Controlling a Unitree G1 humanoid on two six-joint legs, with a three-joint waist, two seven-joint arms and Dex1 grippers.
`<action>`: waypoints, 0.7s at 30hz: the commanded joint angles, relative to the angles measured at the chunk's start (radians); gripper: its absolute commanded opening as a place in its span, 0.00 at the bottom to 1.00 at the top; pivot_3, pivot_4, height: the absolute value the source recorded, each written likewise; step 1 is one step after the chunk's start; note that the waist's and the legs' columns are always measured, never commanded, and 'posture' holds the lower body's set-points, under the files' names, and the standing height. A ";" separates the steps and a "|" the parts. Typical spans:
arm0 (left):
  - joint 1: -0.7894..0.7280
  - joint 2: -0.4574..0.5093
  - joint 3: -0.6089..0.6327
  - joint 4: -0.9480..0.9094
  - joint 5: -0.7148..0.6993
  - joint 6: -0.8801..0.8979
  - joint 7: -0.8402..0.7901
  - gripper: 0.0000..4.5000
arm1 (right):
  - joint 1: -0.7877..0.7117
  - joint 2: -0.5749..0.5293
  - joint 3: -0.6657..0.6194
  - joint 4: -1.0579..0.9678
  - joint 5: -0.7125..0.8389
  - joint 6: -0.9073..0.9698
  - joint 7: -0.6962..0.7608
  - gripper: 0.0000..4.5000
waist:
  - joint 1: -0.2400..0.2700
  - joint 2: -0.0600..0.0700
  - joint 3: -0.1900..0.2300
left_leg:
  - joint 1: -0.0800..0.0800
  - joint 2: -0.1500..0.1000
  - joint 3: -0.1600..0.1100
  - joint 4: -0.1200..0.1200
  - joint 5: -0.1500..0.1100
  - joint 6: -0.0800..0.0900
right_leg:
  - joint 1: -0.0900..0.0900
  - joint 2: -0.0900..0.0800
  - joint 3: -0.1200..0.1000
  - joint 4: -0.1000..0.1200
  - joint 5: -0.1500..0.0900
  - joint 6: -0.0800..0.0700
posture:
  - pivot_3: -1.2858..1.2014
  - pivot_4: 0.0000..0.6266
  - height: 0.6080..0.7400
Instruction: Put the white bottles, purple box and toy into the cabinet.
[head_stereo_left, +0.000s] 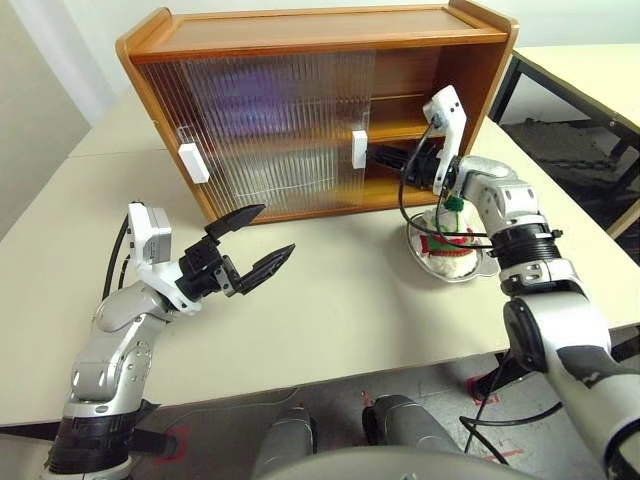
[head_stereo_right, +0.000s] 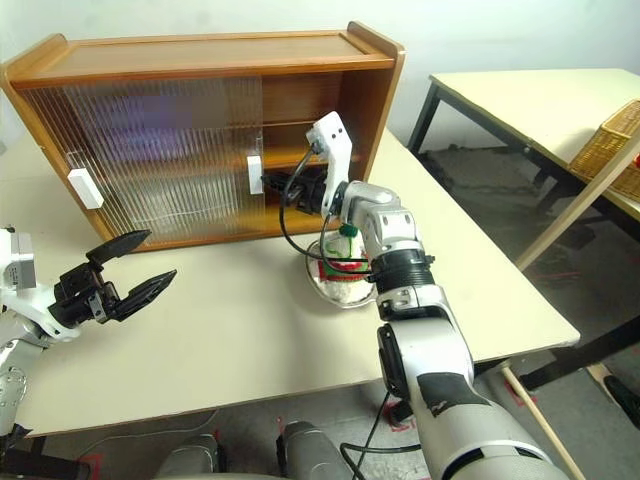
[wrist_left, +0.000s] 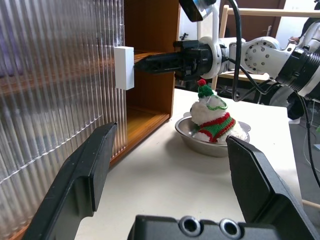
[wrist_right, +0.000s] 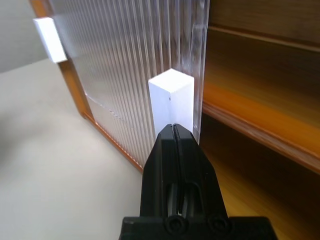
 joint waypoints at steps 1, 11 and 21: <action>0.005 0.002 -0.002 0.007 0.011 -0.010 -0.009 1.00 | -0.006 0.003 -0.002 -0.010 0.009 0.012 0.009 0.01 | 0.000 0.000 0.000 | 0.000 0.000 0.000 0.000 0.000 0.000 | 0.000 0.000 0.000 0.000 0.000 0.000 | 0.47 0.00 1.00; 0.007 0.004 -0.001 0.005 0.014 -0.007 -0.003 1.00 | -0.032 0.059 0.007 -0.018 0.015 0.021 0.001 0.01 | -0.003 0.000 0.000 | 0.000 0.000 0.000 0.000 0.000 0.000 | -0.001 0.000 0.000 0.000 0.000 -0.001 | 0.47 0.02 1.00; 0.008 -0.003 -0.004 0.013 0.021 -0.017 0.001 1.00 | -0.044 0.043 -0.002 0.007 -0.002 0.008 0.003 0.01 | 0.009 0.000 0.000 | -0.001 0.000 0.000 0.000 0.000 -0.001 | -0.001 0.000 0.000 0.000 0.000 -0.002 | 0.47 0.01 1.00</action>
